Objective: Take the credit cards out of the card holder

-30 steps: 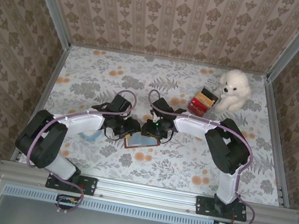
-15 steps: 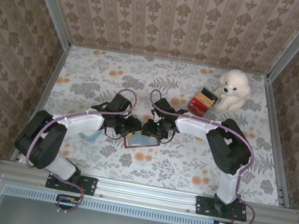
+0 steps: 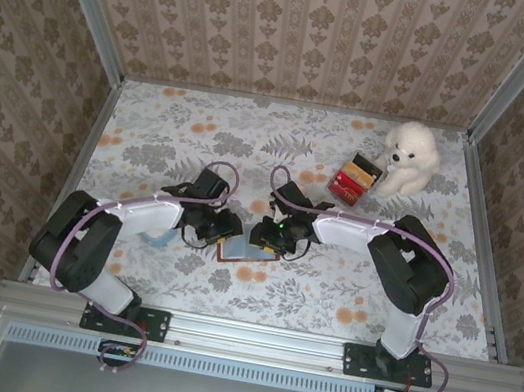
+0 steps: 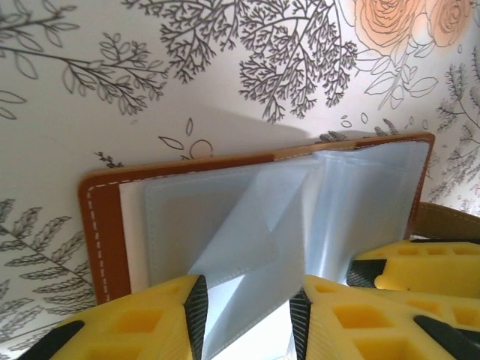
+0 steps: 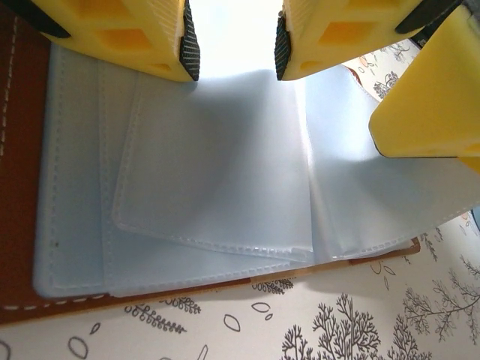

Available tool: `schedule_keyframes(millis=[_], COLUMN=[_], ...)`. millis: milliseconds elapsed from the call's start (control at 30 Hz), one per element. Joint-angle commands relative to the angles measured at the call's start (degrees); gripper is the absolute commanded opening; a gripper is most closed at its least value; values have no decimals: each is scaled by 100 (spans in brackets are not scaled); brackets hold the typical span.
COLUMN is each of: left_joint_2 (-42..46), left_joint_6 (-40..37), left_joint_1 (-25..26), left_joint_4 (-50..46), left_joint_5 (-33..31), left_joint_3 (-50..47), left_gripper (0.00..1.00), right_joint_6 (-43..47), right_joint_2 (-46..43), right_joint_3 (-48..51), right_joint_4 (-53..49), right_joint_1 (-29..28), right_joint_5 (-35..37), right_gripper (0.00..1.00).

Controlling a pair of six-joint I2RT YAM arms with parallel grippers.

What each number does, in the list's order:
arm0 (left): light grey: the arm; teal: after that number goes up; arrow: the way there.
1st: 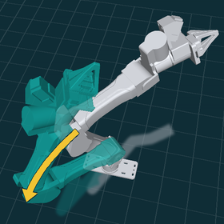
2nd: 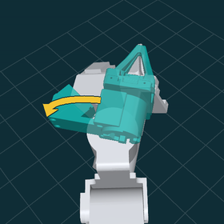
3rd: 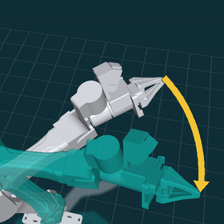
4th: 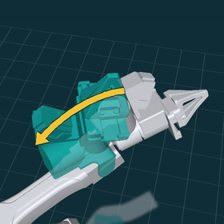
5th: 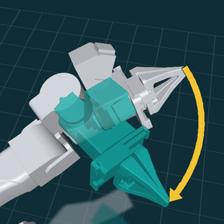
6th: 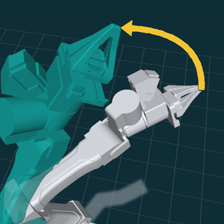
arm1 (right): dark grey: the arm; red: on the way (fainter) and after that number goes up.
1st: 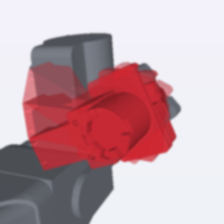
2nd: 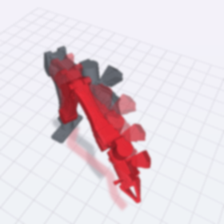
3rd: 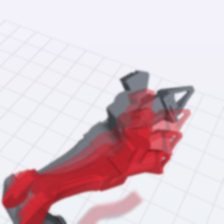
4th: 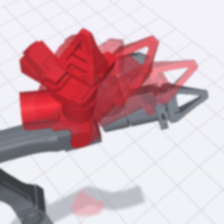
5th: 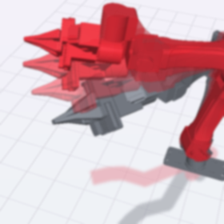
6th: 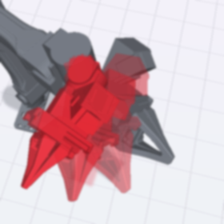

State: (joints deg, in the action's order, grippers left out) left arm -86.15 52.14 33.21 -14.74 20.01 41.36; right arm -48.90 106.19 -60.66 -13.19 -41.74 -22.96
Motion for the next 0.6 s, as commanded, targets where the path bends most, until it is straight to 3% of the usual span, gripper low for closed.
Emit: schedule_keyframes(millis=[0, 200, 333, 567], left_joint_2=[-86, -127, 48, 518], left_joint_6=[-376, -746, -1123, -2170], left_joint_1=[-43, -69, -96, -104], left_joint_4=[-257, -298, -596, -2262], left_joint_5=[-270, -270, -268, -502], left_joint_3=[45, 156, 250, 847], left_gripper=[33, 12, 0, 0], right_joint_6=[-127, 42, 172, 419], right_joint_2=[-60, -532, -1093, -2105], right_joint_3=[61, -190, -121, 229], right_joint_4=[-449, -627, -849, -1203], right_joint_1=[-45, -11, 56, 186], right_joint_5=[63, 303, 710, 1768], right_gripper=[38, 39, 45, 66])
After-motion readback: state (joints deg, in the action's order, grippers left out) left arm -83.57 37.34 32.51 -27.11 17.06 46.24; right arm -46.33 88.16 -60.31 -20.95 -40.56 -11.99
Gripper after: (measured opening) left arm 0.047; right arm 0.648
